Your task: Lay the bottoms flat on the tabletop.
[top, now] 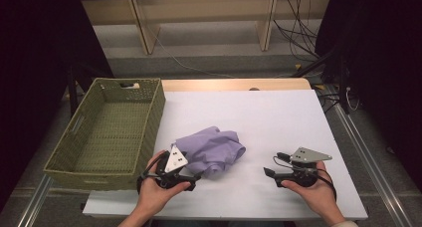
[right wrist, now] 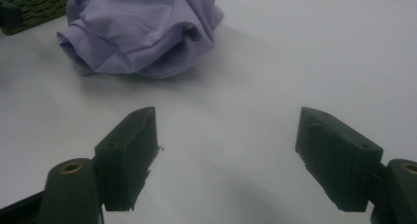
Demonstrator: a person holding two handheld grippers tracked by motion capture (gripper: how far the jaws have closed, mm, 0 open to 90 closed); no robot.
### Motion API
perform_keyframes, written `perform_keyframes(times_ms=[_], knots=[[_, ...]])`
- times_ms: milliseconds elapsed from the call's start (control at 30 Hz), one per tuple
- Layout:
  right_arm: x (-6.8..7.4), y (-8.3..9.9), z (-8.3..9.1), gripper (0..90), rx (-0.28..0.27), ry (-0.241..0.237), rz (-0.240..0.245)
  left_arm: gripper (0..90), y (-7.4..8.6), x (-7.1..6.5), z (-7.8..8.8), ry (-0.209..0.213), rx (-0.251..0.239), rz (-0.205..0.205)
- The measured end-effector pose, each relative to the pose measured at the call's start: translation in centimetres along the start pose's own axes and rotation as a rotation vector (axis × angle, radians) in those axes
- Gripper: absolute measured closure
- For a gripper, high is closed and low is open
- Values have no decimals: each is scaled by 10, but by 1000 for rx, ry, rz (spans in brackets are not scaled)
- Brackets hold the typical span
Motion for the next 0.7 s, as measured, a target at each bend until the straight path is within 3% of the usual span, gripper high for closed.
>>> perform_keyframes(times_ms=[133,300,367,500,700], knots=[[9,-4,-5,252,4,-16,23,271,-3,-16,-7,40,40,-53],[21,-12,-12,254,-4,-36,32,215,2,-26,-27,58,132,-79],[26,-15,-17,259,-5,-40,43,193,3,-26,-36,48,156,-89],[32,-22,-30,273,13,-41,51,221,5,-20,-56,27,197,-70],[37,-33,-53,329,32,-29,42,440,1,-9,-65,-36,227,-68]])
Point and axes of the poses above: each handheld gripper's, and its own axes: z roughly backward along the jaws, y roughly out of its underside, x roughly to its left, the point moved 8 cm from there along -z, roughly forward along the jaws, and after that the axes turned 13 degrees about y, right-handed, at the moved point
